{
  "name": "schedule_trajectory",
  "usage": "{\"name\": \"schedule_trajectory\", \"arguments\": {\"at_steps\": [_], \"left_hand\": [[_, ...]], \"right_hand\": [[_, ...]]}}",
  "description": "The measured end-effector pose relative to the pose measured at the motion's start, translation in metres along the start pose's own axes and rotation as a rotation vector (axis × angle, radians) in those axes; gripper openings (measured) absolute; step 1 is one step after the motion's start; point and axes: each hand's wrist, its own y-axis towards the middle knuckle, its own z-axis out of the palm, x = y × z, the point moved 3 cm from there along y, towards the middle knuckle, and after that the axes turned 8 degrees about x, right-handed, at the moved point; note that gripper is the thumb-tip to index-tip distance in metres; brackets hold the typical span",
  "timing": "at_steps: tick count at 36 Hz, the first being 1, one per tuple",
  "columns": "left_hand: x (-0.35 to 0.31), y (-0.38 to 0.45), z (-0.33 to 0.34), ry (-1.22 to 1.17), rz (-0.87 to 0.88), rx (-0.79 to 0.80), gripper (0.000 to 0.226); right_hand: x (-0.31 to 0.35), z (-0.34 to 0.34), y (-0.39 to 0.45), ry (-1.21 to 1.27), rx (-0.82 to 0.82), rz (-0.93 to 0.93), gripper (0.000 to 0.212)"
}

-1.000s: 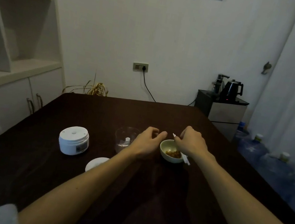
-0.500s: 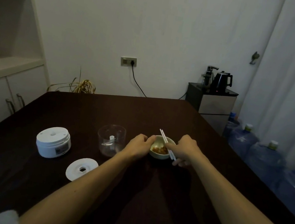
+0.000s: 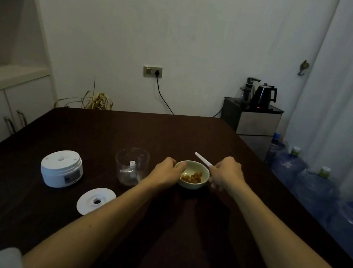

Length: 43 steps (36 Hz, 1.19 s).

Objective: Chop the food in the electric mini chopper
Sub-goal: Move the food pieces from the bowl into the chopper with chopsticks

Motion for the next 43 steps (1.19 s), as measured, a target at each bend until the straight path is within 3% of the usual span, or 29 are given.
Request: {"name": "schedule_trajectory", "arguments": {"at_steps": [4, 8, 12, 17, 20, 32, 43], "left_hand": [[-0.007, -0.004, -0.003, -0.013, 0.052, -0.062, 0.048], [-0.017, -0.01, -0.009, -0.14, 0.134, -0.187, 0.043], [-0.027, -0.016, -0.022, -0.351, 0.18, -0.32, 0.04], [-0.029, -0.021, -0.037, -0.635, 0.177, -0.33, 0.031], [-0.026, -0.025, -0.043, -0.761, 0.183, -0.296, 0.024], [-0.01, -0.04, -0.061, -0.774, 0.173, -0.315, 0.018], [0.005, -0.052, -0.078, -1.063, 0.071, -0.384, 0.016]], "right_hand": [[0.007, -0.003, 0.001, 0.118, -0.066, -0.116, 0.019], [0.016, -0.001, -0.01, 0.375, 0.148, -0.285, 0.018], [0.025, 0.006, -0.022, 0.534, 0.367, -0.334, 0.022], [0.033, 0.012, -0.031, 0.562, 0.486, -0.373, 0.026], [0.037, 0.016, -0.035, 0.566, 0.5, -0.371, 0.027], [0.054, 0.036, -0.044, 0.682, 0.598, -0.264, 0.029], [0.087, 0.05, -0.054, 1.384, 0.455, -0.17, 0.018]]}}
